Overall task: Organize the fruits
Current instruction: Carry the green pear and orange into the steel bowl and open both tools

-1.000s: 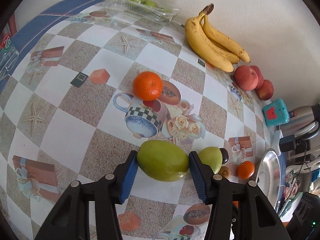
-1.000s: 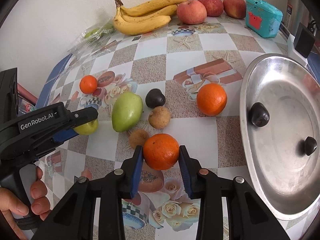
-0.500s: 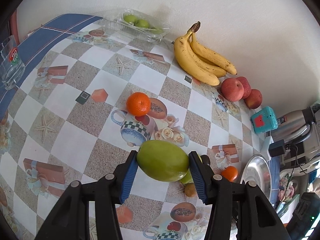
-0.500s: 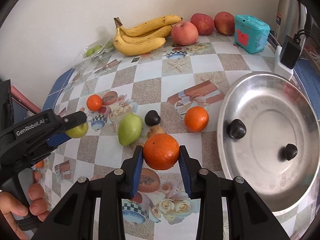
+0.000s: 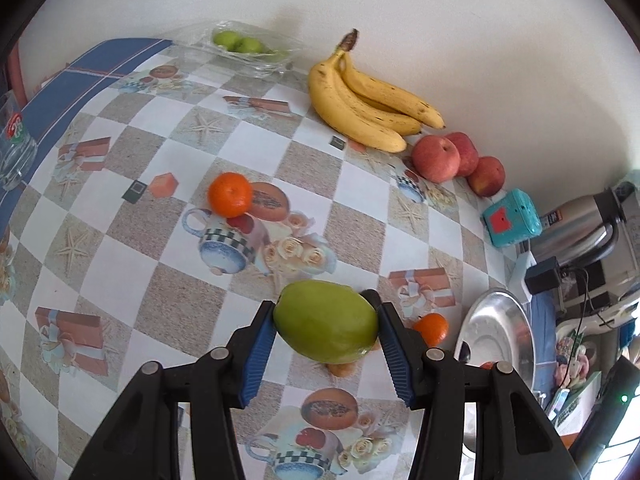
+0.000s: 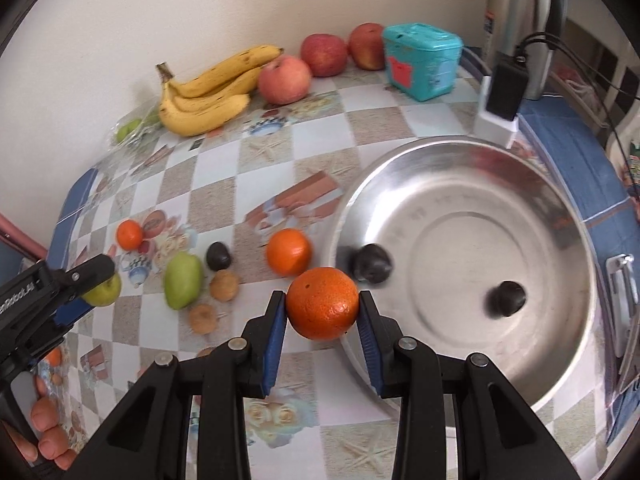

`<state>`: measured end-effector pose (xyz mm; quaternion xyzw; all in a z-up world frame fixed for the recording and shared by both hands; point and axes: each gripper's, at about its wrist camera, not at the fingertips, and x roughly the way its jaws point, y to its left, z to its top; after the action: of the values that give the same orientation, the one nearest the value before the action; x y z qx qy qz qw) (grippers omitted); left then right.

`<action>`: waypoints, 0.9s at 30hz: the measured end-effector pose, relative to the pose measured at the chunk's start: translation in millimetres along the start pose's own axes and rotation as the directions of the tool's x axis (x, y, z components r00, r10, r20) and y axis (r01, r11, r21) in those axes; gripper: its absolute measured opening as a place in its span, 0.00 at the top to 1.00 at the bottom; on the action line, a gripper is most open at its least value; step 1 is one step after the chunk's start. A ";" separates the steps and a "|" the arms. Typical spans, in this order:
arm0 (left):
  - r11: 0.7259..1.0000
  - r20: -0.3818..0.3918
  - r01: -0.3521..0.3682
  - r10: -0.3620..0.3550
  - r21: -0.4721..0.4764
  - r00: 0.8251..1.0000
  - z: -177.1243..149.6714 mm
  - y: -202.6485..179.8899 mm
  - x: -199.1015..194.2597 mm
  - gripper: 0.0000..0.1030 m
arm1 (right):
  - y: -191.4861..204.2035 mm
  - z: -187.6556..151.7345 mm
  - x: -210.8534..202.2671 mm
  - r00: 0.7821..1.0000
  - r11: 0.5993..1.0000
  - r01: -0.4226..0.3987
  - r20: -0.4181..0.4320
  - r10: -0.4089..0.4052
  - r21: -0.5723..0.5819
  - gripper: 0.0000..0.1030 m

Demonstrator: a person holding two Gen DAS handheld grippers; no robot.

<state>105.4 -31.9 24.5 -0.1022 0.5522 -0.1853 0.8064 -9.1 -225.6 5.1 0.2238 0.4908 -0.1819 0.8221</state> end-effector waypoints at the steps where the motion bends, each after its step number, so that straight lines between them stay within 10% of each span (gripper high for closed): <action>1: 1.000 -0.002 0.001 -0.001 0.019 1.000 -2.4 -7.2 0.3 0.47 | -6.1 1.0 -1.3 1.000 1.000 0.013 0.005 -0.013 0.009 0.64; 27: 0.882 -0.086 0.113 -0.083 0.458 0.993 -89.4 -173.6 47.3 0.47 | -128.5 13.0 -15.4 0.988 0.972 0.109 0.082 -0.128 0.210 0.64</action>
<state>5.3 -205.9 15.3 0.0710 0.5120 -0.3551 0.7789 -73.2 -338.6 -0.1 0.2686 0.4425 -0.2907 0.8047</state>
